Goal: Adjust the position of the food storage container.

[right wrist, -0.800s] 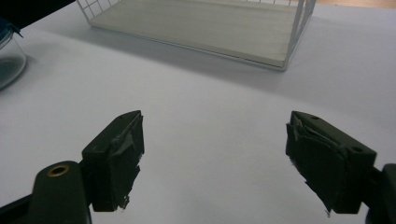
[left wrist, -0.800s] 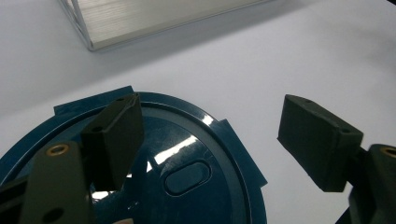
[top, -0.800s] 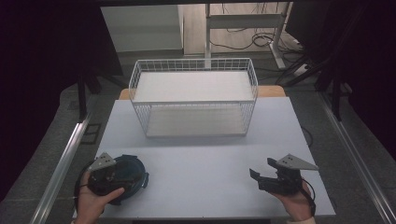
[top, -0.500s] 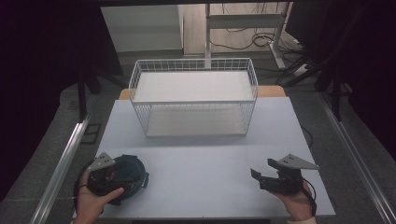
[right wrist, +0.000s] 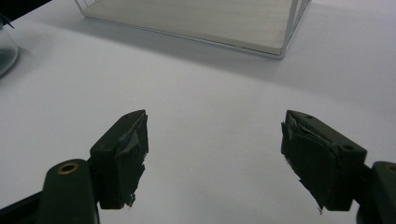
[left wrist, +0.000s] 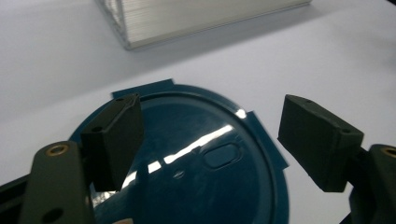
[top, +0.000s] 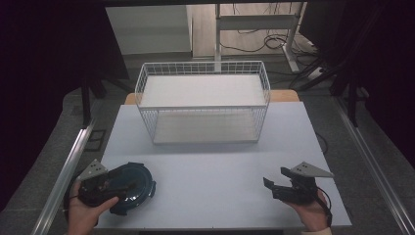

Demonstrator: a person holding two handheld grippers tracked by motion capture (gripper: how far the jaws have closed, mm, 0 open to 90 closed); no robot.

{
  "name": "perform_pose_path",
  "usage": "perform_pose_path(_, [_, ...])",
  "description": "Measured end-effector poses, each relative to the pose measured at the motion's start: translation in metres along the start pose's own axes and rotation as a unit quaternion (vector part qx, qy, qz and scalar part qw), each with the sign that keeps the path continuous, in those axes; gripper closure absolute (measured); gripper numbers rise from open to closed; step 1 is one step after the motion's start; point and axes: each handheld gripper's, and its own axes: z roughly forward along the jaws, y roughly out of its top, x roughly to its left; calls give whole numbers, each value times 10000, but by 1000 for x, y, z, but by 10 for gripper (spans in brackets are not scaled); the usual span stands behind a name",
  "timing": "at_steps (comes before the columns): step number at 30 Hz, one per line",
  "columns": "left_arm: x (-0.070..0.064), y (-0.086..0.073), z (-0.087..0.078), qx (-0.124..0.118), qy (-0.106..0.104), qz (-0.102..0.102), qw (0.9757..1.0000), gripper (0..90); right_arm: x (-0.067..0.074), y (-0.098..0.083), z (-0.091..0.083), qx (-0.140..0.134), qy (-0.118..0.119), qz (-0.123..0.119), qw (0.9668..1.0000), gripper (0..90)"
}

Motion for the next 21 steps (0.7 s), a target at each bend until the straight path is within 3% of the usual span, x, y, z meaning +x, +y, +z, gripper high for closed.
perform_pose_path(8, [9,-1,-16,113,281,111,9995,235,0,0,0,32,-22,-5,10000,229])
perform_pose_path(12, [14,-4,-29,187,334,35,9993,234,-1,0,1,69,-63,4,10000,230])
perform_pose_path(16, [21,-8,-39,415,494,10,9979,240,-2,-1,2,119,-89,12,9999,230])
perform_pose_path(21, [24,-12,-49,498,594,-8,9970,302,-1,-2,3,179,-84,-10,9998,230])
